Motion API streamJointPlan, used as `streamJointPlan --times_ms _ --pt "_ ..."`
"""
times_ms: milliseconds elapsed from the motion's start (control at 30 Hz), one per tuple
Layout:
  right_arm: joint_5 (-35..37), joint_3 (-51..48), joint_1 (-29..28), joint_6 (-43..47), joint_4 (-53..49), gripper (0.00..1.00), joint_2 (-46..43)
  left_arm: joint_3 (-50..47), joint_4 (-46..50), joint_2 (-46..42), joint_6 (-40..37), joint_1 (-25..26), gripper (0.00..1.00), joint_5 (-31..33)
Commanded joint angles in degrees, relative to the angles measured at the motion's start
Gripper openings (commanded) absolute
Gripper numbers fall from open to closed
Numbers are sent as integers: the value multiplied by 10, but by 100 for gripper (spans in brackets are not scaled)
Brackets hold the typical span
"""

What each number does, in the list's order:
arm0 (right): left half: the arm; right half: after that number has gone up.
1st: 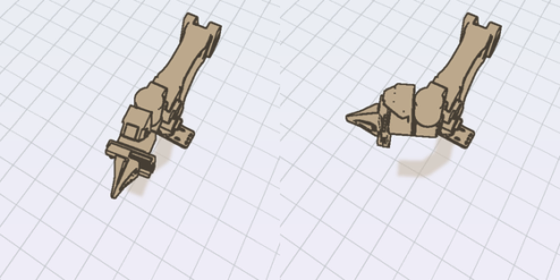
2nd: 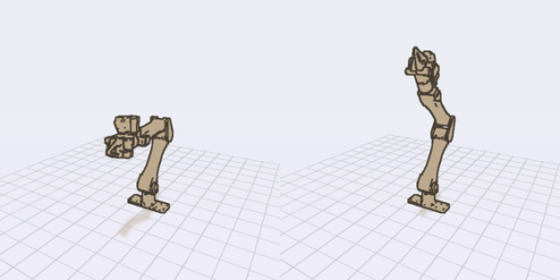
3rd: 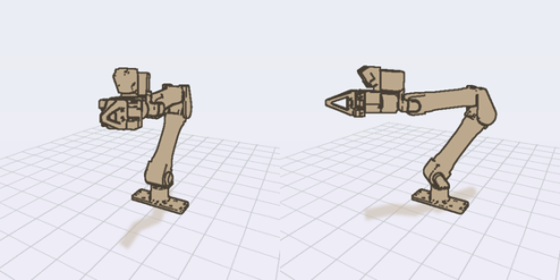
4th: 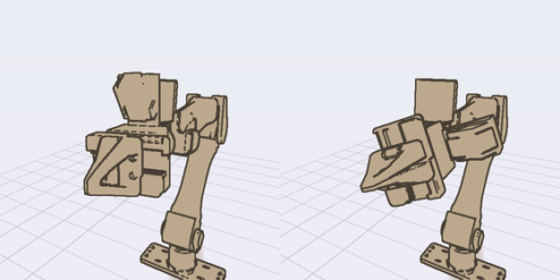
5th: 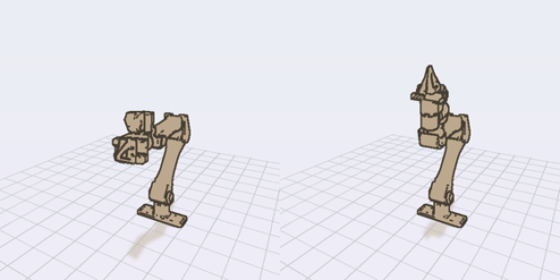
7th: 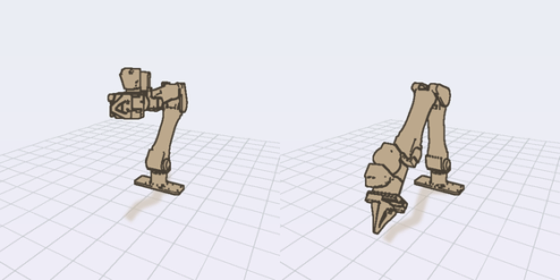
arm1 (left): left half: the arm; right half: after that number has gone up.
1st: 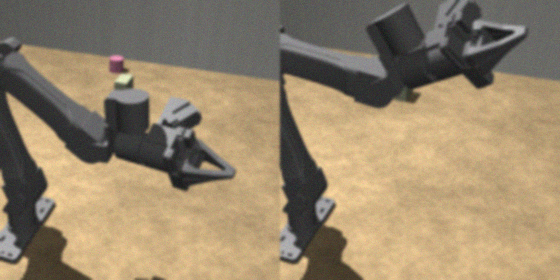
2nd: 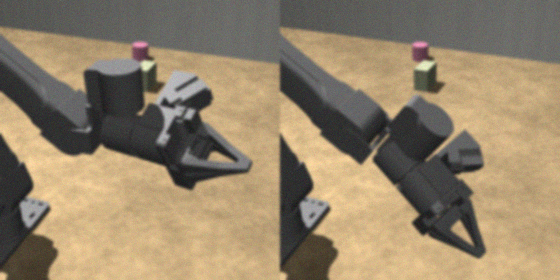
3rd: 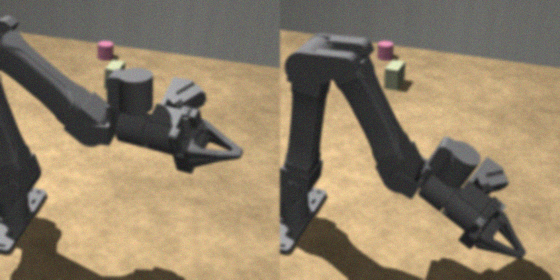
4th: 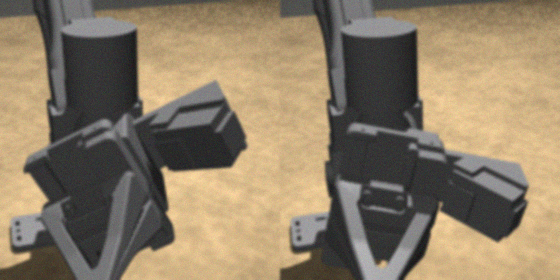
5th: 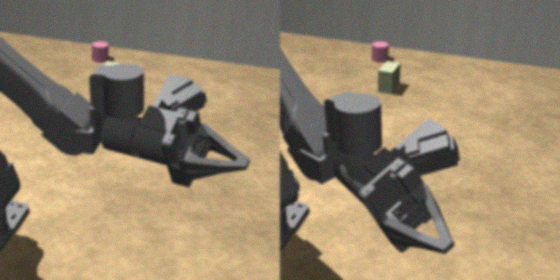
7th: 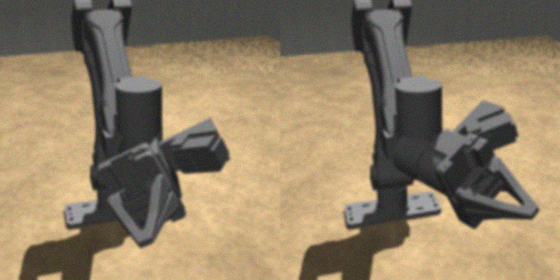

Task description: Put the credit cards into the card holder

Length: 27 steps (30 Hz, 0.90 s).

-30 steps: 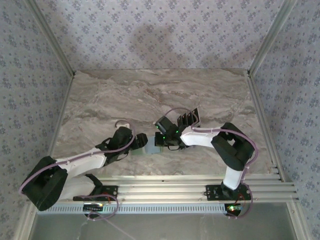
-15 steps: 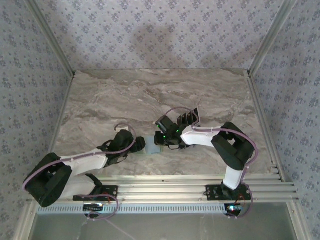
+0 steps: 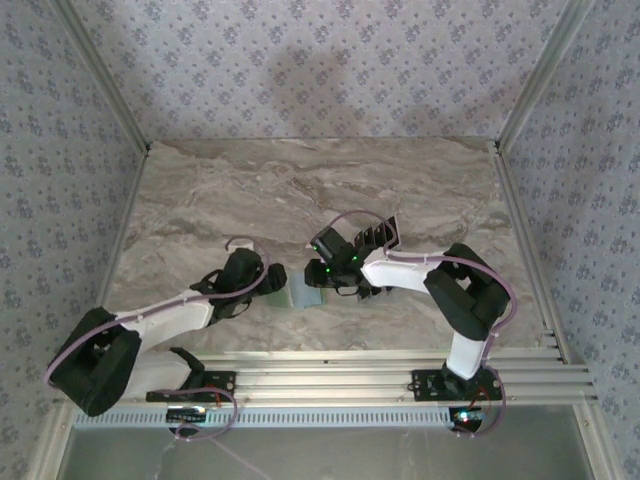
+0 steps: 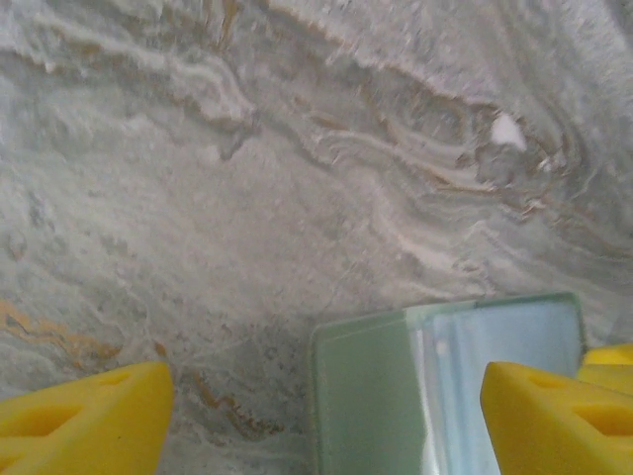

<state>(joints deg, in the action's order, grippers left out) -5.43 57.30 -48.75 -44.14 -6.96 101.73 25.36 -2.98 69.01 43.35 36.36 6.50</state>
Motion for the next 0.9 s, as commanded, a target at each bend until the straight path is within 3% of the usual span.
streamJointPlan --times_ms 0,167,333,867 --pt "-5 11 4 7 -18 32 4 36 65 -36 -37 -1 82 2" --pt "-13 11 5 10 -15 32 10 62 178 -50 -36 10 80 31" --pt "-21 10 4 10 -9 32 15 55 230 -46 -12 36 77 61" --pt "-29 7 2 13 -8 31 17 9 162 35 2 46 63 75"
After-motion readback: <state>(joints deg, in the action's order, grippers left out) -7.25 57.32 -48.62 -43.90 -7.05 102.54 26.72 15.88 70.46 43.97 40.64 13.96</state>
